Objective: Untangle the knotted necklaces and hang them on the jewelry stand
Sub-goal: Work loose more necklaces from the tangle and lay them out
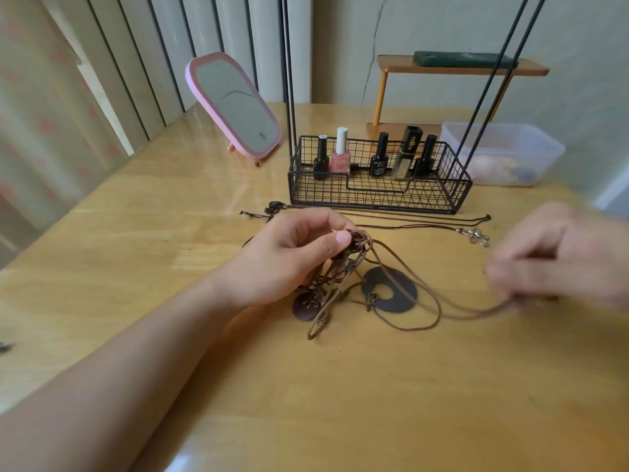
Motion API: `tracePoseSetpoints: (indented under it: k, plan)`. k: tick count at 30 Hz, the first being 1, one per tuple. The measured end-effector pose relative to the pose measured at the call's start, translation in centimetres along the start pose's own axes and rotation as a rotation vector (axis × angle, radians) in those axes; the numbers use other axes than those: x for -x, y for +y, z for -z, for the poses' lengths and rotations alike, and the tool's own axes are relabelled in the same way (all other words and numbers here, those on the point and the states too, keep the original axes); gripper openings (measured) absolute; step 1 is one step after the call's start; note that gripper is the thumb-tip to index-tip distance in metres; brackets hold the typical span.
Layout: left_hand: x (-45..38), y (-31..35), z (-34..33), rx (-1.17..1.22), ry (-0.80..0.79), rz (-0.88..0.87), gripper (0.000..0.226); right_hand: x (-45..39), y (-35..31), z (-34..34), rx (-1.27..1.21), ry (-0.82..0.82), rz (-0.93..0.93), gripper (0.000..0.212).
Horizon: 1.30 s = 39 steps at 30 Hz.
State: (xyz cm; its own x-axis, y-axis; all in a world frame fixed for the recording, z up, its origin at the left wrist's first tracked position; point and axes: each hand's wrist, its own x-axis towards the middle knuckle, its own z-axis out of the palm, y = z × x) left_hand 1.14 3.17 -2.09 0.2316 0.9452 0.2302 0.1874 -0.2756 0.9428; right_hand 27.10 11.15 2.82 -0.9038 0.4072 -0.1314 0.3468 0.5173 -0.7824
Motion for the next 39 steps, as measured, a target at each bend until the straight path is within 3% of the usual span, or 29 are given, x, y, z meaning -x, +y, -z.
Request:
tracePoseSetpoints:
  k: [1, 2, 3, 6, 8, 10, 13, 15, 18, 28, 34, 39]
  plan:
    - [0.0, -0.1, 0.0, 0.007, 0.008, 0.005, 0.016, 1.5, -0.9, 0.7, 0.081, -0.130, -0.004, 0.048]
    - [0.0, -0.3, 0.1, 0.018, 0.016, 0.009, 0.013, 1.6, -2.3, -0.3, 0.106, -0.136, -0.143, 0.047]
    - [0.0, -0.4, 0.1, 0.028, 0.023, 0.010, 0.011, 1.1, -2.6, -1.6, 0.147, -0.199, -0.153, 0.047]
    - [-0.1, -0.5, 0.2, 0.053, 0.031, -0.005, 0.010, -0.1, -2.4, -3.0, 0.167, -0.205, -0.189, 0.054]
    - [-0.1, -0.5, 0.2, 0.068, 0.024, -0.008, 0.010, -0.2, -2.2, -3.4, 0.209, -0.071, -0.195, 0.060]
    - [0.0, -0.4, 0.2, 0.070, 0.011, -0.010, 0.010, -0.6, -2.3, -3.7, 0.324, 0.167, -0.151, 0.064]
    - [0.0, -0.4, 0.1, 0.049, -0.027, -0.031, 0.013, -1.6, -2.5, -4.0, 0.275, 0.612, -0.068, 0.041]
    - [-0.1, -0.4, 0.0, 0.030, -0.049, -0.052, 0.015, -2.4, -2.3, -4.7, 0.195, 0.678, -0.036, 0.032]
    - [0.0, -0.2, -0.2, 0.003, -0.050, -0.076, 0.017, -3.2, -2.3, -5.9, 0.157, 0.612, -0.046, 0.005]
    - [-0.1, -0.5, 0.2, -0.024, -0.027, -0.082, 0.017, -3.5, -1.4, -5.4, -0.064, 0.496, -0.037, 0.019]
    - [-0.2, -0.6, 0.4, -0.013, -0.044, -0.136, 0.013, -3.1, -1.9, -5.4, -0.541, 0.408, -0.008, 0.033]
    - [-0.1, -0.5, 0.3, 0.066, -0.052, -0.154, 0.012, -3.5, -1.4, -5.9, -0.259, 0.476, -0.012, 0.020]
